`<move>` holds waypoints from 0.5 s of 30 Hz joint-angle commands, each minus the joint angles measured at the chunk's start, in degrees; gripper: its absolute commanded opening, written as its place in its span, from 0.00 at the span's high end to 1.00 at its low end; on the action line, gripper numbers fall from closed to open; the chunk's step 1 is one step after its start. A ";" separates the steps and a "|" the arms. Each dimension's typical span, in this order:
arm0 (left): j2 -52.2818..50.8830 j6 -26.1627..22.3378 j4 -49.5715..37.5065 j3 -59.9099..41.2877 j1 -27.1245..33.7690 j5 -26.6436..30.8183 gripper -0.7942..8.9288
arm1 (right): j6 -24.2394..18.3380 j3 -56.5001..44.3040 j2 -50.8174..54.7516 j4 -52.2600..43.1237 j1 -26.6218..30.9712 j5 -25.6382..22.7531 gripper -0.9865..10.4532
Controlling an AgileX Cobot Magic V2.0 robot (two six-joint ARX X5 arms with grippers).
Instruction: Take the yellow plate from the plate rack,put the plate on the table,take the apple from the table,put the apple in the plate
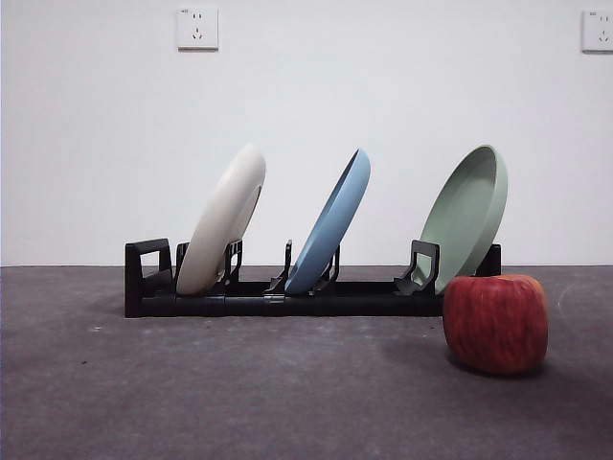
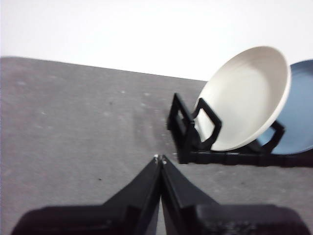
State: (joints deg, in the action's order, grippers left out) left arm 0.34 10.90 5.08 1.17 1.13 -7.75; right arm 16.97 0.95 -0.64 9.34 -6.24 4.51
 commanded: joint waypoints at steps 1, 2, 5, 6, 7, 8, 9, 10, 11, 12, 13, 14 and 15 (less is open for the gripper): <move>0.70 5.49 0.35 2.51 0.04 -0.37 0.92 | 4.22 1.40 -0.52 0.00 0.11 0.04 0.93; 1.90 5.77 1.05 4.50 0.04 -0.44 0.92 | 4.24 2.69 -1.38 0.15 0.11 0.07 0.93; 8.52 5.64 2.27 11.21 0.04 -1.79 0.92 | 5.07 7.69 -6.49 0.17 0.11 0.09 0.93; 11.06 5.60 2.25 13.38 0.04 -2.54 0.92 | 5.07 9.57 -8.70 0.22 0.11 0.09 0.93; 14.38 5.44 2.29 16.11 0.02 -3.98 0.92 | 5.07 12.17 -11.65 0.59 0.11 0.44 0.93; 17.33 5.42 2.29 18.32 0.04 -5.01 0.92 | 5.01 14.56 -14.32 1.27 0.13 1.66 0.93; 21.18 5.42 2.36 21.03 0.04 -6.40 0.92 | 4.81 17.73 -17.99 2.62 0.13 2.69 0.93; 24.92 5.44 2.51 23.52 0.02 -8.04 0.92 | 3.65 20.81 -21.57 4.09 0.13 4.09 0.93; 27.63 5.42 2.91 25.33 0.02 -9.40 0.92 | 2.58 22.95 -24.11 5.09 0.13 5.33 0.93; 30.01 5.42 3.32 26.84 0.02 -10.67 0.92 | 1.79 24.76 -26.25 6.05 0.13 6.38 0.93; 32.89 5.42 3.85 28.63 0.02 -12.07 0.92 | 0.94 26.80 -28.70 7.15 0.13 7.69 0.93; 35.34 5.42 4.22 30.08 -0.02 -13.22 0.92 | 0.17 28.55 -30.86 7.93 0.13 8.66 0.93; 38.12 5.42 4.46 31.67 -0.02 -14.84 0.92 | -0.85 30.42 -33.31 8.72 0.13 9.66 0.93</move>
State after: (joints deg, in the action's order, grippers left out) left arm 36.40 16.16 9.32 32.34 1.13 -21.50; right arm 18.46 30.06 -32.03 17.87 -6.24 13.54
